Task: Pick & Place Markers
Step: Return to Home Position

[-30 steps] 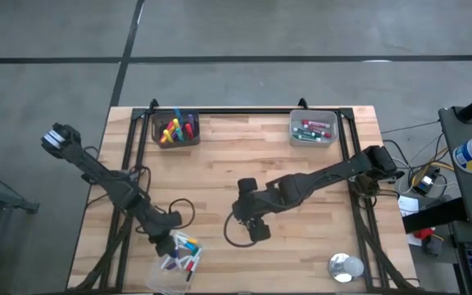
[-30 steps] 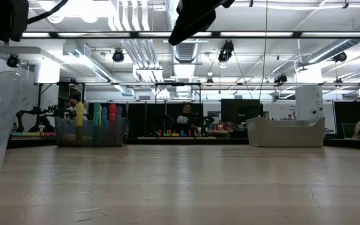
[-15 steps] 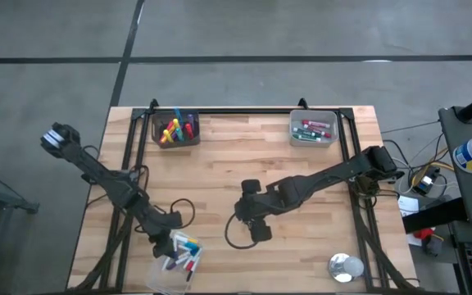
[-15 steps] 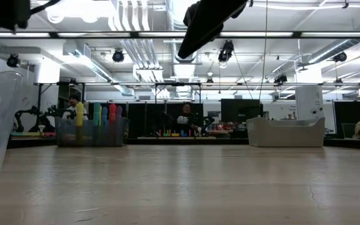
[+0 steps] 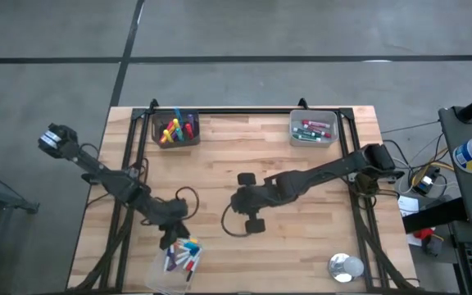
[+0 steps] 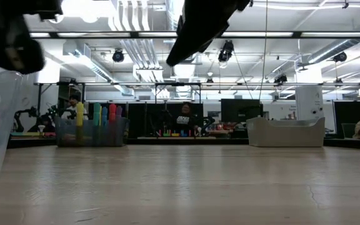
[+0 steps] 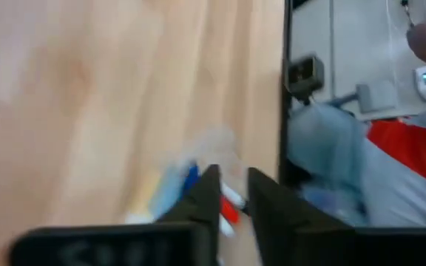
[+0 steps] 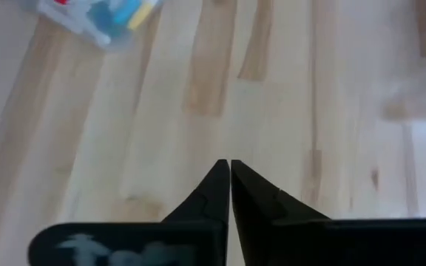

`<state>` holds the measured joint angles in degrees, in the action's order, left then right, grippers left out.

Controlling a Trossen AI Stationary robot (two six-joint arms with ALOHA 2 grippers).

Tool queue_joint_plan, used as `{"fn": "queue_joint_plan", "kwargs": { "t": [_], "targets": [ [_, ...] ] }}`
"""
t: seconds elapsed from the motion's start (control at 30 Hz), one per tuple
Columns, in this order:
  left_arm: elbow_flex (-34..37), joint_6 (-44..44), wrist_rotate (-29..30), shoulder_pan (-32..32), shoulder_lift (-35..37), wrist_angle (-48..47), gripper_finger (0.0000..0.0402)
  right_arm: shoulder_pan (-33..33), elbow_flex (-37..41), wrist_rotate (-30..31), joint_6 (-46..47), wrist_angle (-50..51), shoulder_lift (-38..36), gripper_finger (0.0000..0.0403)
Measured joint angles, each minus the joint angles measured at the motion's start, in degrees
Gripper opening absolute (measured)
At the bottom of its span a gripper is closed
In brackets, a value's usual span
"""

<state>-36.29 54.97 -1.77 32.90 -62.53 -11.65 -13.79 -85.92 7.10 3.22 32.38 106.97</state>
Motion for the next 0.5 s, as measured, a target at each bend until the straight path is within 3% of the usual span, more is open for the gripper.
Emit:
{"fn": "queue_joint_plan", "kwargs": {
  "t": [0.07,0.13,0.37,0.5],
  "targets": [
    [0.00,-5.34,2.32,-1.72,0.86,0.10,0.0027,1.20,1.96,-0.99,-1.45,-3.71,-0.40,0.0009],
    [0.00,-10.13,6.95,-3.10,2.01,0.27,0.0009,2.51,4.07,-2.39,-2.79,-8.13,-1.02,0.0009],
    [0.00,-30.45,28.75,-4.96,8.41,1.08,0.0007,5.98,12.08,-4.55,-6.35,-22.71,-6.31,0.0008],
    [0.00,-40.07,31.46,-4.99,13.52,1.35,0.0002,7.89,19.52,-4.53,-7.43,-31.42,-11.88,0.0008]
  ]
}}
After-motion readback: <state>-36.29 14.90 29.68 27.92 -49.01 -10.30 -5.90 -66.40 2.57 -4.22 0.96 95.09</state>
